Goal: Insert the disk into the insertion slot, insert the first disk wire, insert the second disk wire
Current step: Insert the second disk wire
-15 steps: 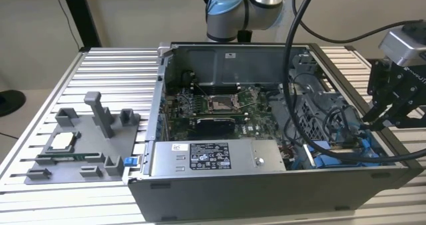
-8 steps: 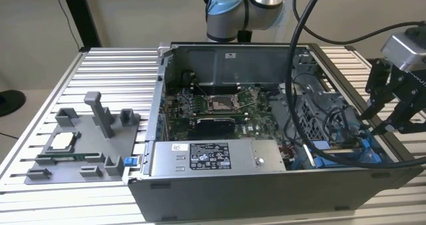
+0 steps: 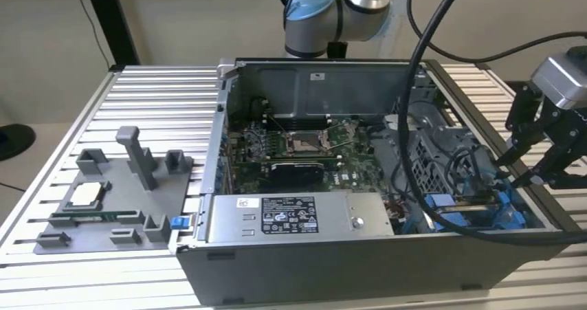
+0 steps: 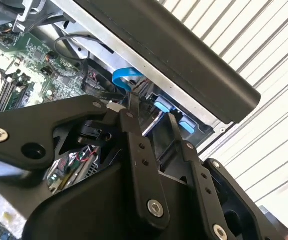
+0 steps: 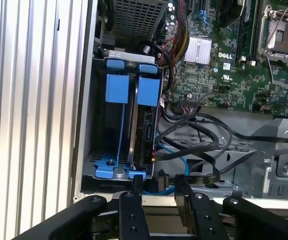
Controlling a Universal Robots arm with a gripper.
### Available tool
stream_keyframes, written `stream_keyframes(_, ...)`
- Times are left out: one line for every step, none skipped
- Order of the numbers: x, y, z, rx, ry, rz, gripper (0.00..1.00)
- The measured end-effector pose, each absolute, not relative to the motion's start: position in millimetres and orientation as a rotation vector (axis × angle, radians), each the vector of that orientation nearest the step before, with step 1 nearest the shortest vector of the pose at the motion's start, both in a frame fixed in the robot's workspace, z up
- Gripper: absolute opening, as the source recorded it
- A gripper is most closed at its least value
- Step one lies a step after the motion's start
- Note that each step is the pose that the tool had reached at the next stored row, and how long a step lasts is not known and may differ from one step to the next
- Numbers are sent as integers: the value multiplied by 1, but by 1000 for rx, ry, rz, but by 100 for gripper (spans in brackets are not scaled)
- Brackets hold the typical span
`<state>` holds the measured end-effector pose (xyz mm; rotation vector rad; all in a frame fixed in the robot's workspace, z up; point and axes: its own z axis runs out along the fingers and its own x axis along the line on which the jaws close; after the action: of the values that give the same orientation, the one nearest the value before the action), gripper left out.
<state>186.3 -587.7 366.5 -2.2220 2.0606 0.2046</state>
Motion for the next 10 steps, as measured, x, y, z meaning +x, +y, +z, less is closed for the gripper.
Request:
stream_keyframes(186,-590,366,-2218,2057,212,100)
stream_keyframes(186,-592,366,-2214,2053,220,100)
stream_keyframes(186,-594,365,-2211,2050,228,100)
stream_keyframes(186,-595,365,-2207,2047,237,100)
stream_keyframes(186,-597,365,-2205,2045,246,100)
stream_keyframes(186,-598,365,-2203,2044,254,100)
stream_keyframes(186,-599,364,-2203,2045,264,100)
stream_keyframes(187,-600,364,-2203,2046,275,100)
stream_keyframes(187,-600,364,-2204,2048,282,100)
stream_keyframes(187,-600,364,-2204,2048,284,100)
